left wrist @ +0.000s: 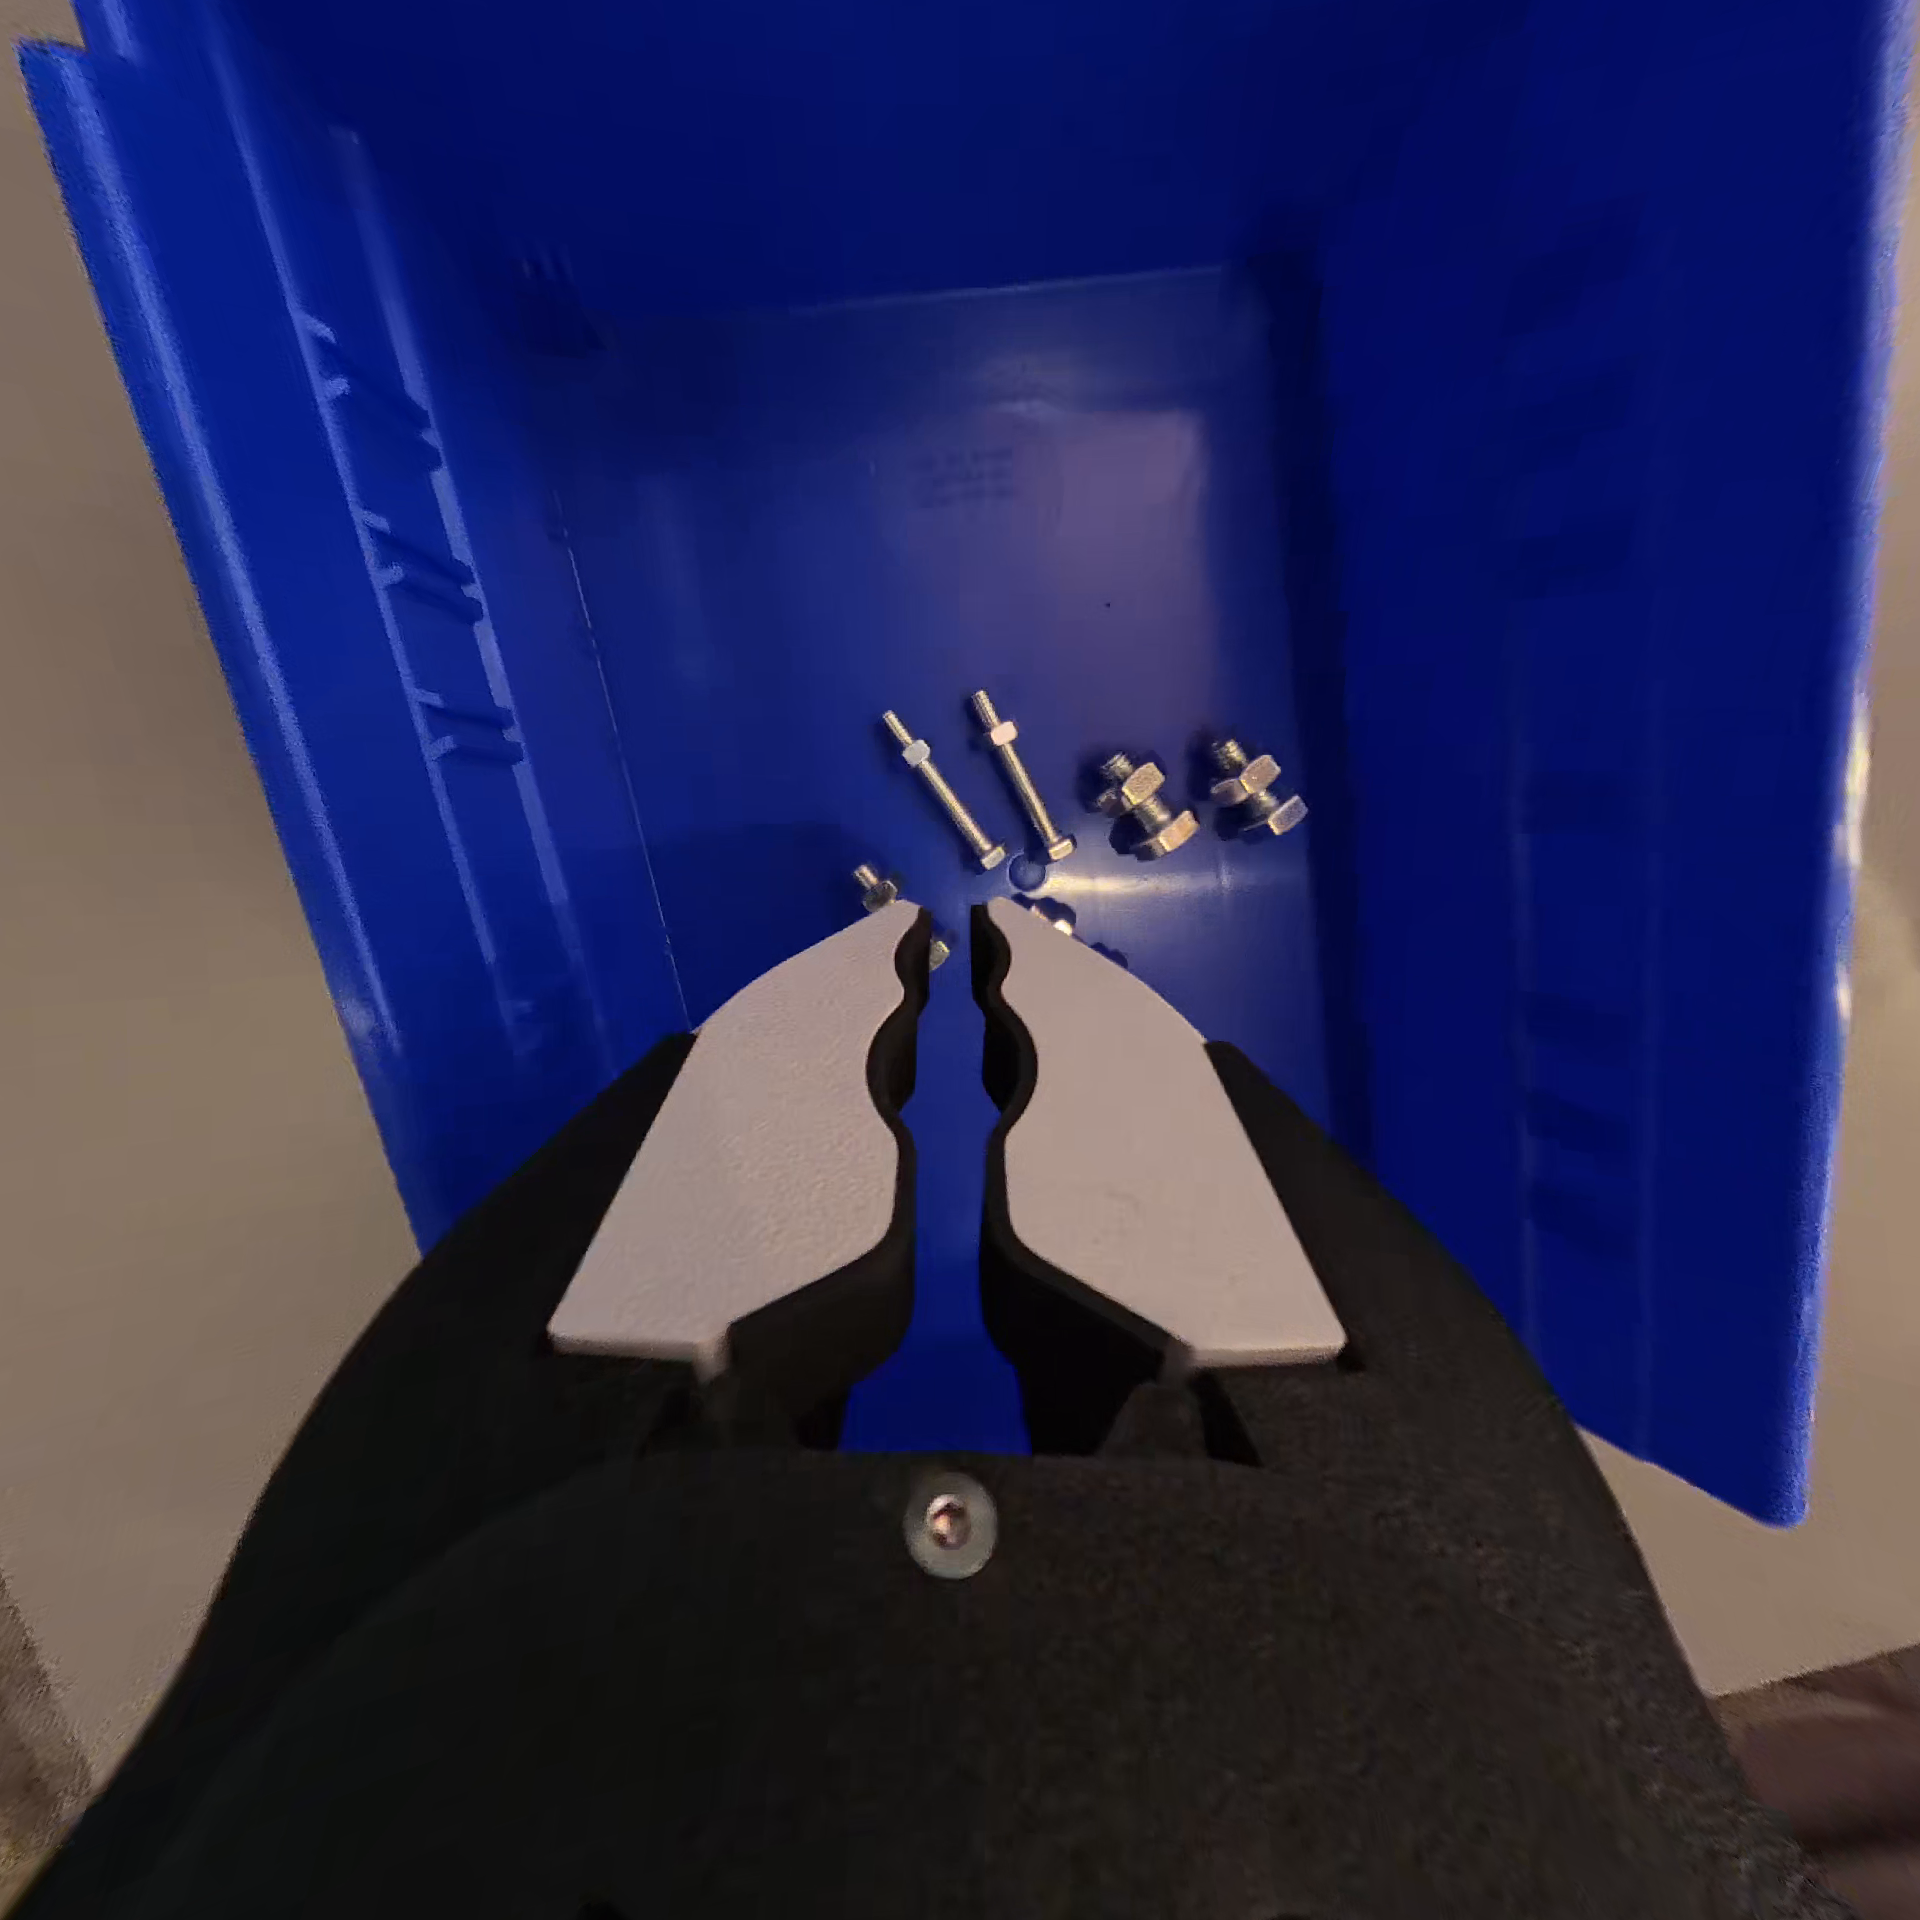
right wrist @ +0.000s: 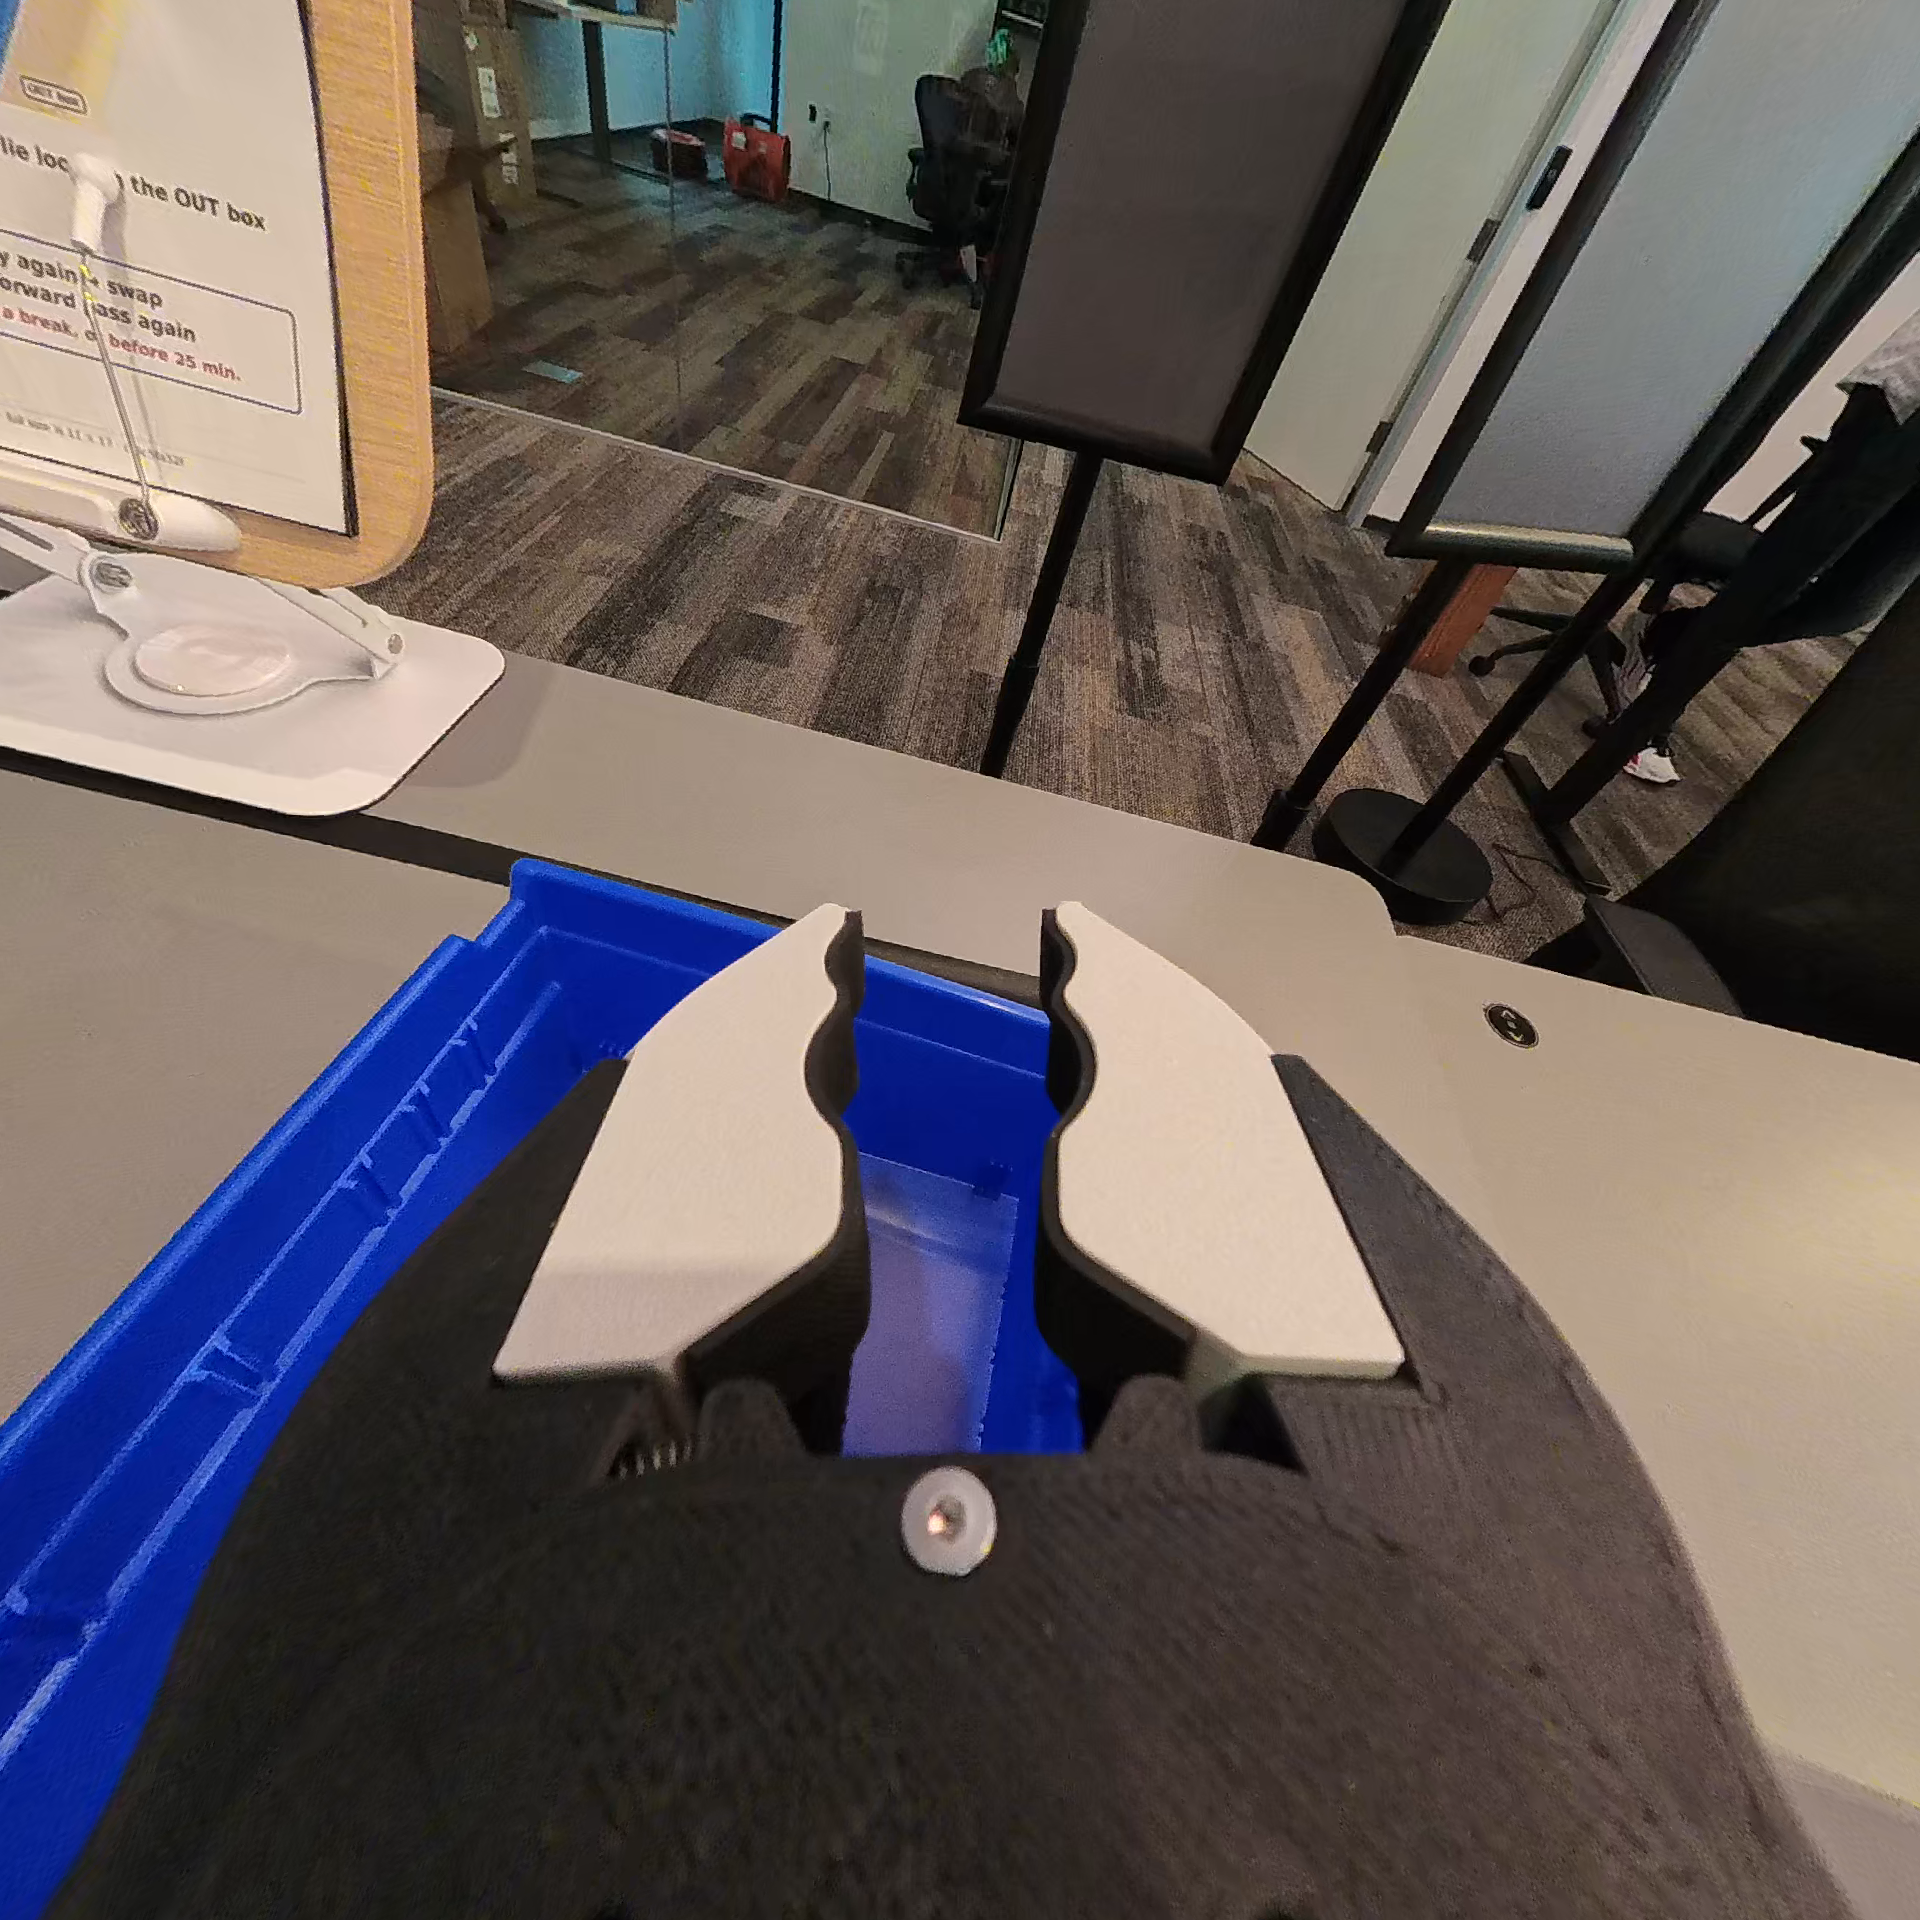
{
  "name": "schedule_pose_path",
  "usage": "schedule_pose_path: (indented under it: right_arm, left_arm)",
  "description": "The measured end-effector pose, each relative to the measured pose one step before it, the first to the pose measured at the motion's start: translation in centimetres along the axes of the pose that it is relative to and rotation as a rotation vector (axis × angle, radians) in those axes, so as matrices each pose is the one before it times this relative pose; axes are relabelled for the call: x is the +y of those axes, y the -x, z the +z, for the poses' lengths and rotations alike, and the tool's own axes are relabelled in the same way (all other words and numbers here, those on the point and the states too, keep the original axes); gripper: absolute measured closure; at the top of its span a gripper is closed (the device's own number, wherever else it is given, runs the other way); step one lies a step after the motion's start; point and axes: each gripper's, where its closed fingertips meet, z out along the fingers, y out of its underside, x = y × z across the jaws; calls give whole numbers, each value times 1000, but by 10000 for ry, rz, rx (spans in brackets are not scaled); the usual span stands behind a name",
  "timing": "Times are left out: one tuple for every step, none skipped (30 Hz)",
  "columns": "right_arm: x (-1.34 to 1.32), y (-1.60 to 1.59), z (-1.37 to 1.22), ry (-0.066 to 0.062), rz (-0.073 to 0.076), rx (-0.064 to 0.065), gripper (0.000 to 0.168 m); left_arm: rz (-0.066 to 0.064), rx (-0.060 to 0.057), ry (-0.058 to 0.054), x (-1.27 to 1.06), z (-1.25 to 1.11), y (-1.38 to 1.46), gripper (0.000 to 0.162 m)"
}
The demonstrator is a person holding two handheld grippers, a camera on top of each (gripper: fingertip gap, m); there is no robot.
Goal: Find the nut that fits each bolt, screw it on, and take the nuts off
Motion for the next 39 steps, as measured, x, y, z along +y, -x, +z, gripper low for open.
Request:
schedule_pose_path:
  right_arm:
    - [-22, 55, 26, 7, -18, -13, 134]
    - [-14, 67, 29, 8, -21, -15, 134]
    - [-1, 69, 38, 13, -20, -15, 134]
    - [12, 71, 39, 15, -21, -15, 134]
    - [32, 80, 44, 25, -24, -23, 134]
    - [53, 70, 41, 43, -26, -18, 134]
    - [64, 40, 51, 54, -27, -6, 134]
    - [60, 31, 53, 43, -28, 3, 135]
    - [36, 37, 49, 21, -28, 2, 135]
    - [39, 43, 48, 21, -19, -6, 135]
    - [43, 65, 54, 29, -14, -14, 135]
    - [47, 69, 59, 34, -19, -21, 135]
    - [49, 60, 74, 41, -28, -14, 134]
    - [59, 53, 67, 43, -37, -4, 134]
    - [58, 55, 76, 45, -41, -8, 134]
    - [85, 52, 77, 50, -37, -7, 134]
    - [77, 37, 66, 47, -30, 0, 134]
    - [91, 52, 59, 47, -25, -13, 134]
    - [94, 81, 72, 56, -22, -29, 134]
    - [88, 63, 52, 62, -24, -26, 134]
    - [79, 38, 57, 53, -24, -15, 134]
    - [42, 41, 38, 25, -25, -6, 134]
    - [-17, 45, 21, -4, -26, -4, 134]
    - [-24, 46, 17, -4, -20, -12, 134]
    - [-5, 58, 7, 10, -17, -19, 134]
    - [-8, 26, 1, 13, -23, -7, 134]
    - [-4, 8, -2, 9, -28, 15, 134]
    - [-21, -16, -23, 0, -25, 19, 134]
    - [-67, 4, -31, -14, -18, 10, 134]
    - [-112, 2, -63, -37, -16, 12, 134]
    - [-166, 23, -92, -59, -18, 16, 134]
    - [-223, 31, -111, -74, -24, 15, 135]
    - [-286, 85, -139, -85, -32, 9, 135]
    - [-389, 156, -184, -109, -36, -13, 134]
    - [-552, 294, -247, -173, -36, -58, 134]
    - [-779, 526, -310, -250, -22, -134, 135]
    - [-1035, 811, -382, -324, 10, -248, 135]
    - [-1306, 1244, -423, -414, 43, -428, 135]
    - [-1525, 1836, -401, -495, 73, -708, 136]
  left_arm:
    - [-43, -159, 158, 123, 375, 191, 152]
    - [-12, -169, 126, 107, 414, 149, 151]
    - [-60, -47, 206, 214, 468, -39, 147]
    - [-78, -11, 293, 316, 494, -72, 143]
    - [-45, -62, 294, 319, 496, -3, 142]
    - [-15, -183, 249, 245, 502, 178, 141]
    - [-10, -206, 189, 123, 475, 234, 141]
    - [-1, -195, 169, 100, 408, 258, 145]
    - [-58, -169, 140, 143, 312, 276, 146]
    - [-119, -75, 85, 73, 238, 181, 145]
    - [-113, -6, 26, -8, 129, 99, 145]
    - [-95, -8, -33, -70, 46, 83, 143]
    - [-63, 45, -10, -20, 37, -12, 143]
    - [-61, 31, 41, 68, 57, 9, 142]
    - [-63, -13, 122, 206, 123, 79, 141]
    - [-53, -14, 210, 342, 197, 82, 138]
    - [-21, -7, 175, 279, 217, 65, 137]
    - [-8, 8, 92, 117, 215, 41, 136]
    - [5, -1, 63, 30, 173, 28, 136]
    - [8, -98, -34, -108, -8, 119, 138]
    - [31, -43, -43, -120, -20, 4, 139]
    - [112, -15, 25, -24, 34, -82, 144]
    - [157, -66, 84, 64, 80, -51, 146]
    - [185, -129, 34, -32, -5, 38, 147]
    - [139, -76, 11, -16, 3, -32, 147]
    - [122, -20, 13, -6, -10, -67, 148]
    - [144, 19, 26, 0, -8, -90, 154]
    - [119, -32, 31, 49, -86, 27, 154]
    - [40, -31, -5, 72, -277, 59, 154]
    - [32, -34, -121, -39, -552, 84, 154]
    - [48, -19, -318, -268, -837, 55, 155]
    - [5, 60, -430, -378, -1091, -45, 154]
    - [43, 172, -489, -418, -1308, -257, 154]
    - [163, 357, -616, -582, -1500, -670, 154]
    - [256, 592, -779, -841, -1681, -1225, 154]
    - [397, 830, -947, -1189, -1805, -1871, 154]
    - [539, 1041, -1107, -1582, -1754, -2576, 154]
    - [601, 1175, -1114, -1793, -1488, -3128, 155]
    - [655, 1234, -1005, -1820, -976, -3449, 155]
